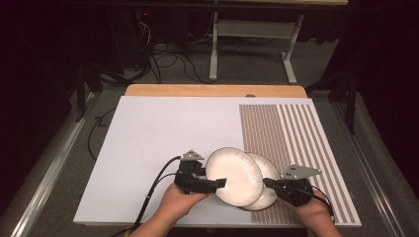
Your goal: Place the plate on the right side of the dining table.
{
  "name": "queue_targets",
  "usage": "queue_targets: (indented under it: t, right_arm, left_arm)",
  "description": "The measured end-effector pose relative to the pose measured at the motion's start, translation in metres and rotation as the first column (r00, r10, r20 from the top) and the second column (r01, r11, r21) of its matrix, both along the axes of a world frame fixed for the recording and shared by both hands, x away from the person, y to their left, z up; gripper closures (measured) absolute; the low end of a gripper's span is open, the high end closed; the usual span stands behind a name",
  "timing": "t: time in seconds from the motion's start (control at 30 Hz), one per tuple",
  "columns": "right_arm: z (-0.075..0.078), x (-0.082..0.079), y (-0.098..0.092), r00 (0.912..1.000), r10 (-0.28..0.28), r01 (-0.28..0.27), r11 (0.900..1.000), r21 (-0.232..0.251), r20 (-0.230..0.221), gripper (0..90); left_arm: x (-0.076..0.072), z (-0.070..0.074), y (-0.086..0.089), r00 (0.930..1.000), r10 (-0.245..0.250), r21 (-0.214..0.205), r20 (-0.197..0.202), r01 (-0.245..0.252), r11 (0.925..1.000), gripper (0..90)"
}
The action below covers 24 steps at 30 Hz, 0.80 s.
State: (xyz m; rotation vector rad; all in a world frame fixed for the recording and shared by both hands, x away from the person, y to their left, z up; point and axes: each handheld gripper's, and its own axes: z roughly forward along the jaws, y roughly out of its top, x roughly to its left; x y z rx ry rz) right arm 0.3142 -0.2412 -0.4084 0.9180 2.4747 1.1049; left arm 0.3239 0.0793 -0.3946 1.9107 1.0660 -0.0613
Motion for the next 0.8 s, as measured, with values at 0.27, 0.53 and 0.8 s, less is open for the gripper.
queue_targets:
  t: [0.27,0.53,0.8]
  right_arm:
    - [-0.0008,0.0011,0.0008,1.0000,0.000,0.000,1.0000,-0.008,-0.001,90.0]
    - [0.0000,0.0005,0.0015,1.0000,-0.003,0.003,0.9998,-0.017,0.001,90.0]
    - [0.0014,-0.0001,0.0016,1.0000,-0.005,0.006,0.9997,-0.022,0.007,90.0]
  left_arm:
    - [0.0011,-0.0002,0.0011,0.9992,0.017,0.006,-0.037,-0.017,0.9998,41.7]
    - [0.0005,-0.0038,-0.0050,0.9981,0.014,0.042,-0.061,-0.012,0.9990,49.1]
    - [0.0038,-0.0049,-0.0023,0.9917,0.037,0.006,-0.123,-0.036,0.9993,54.6]
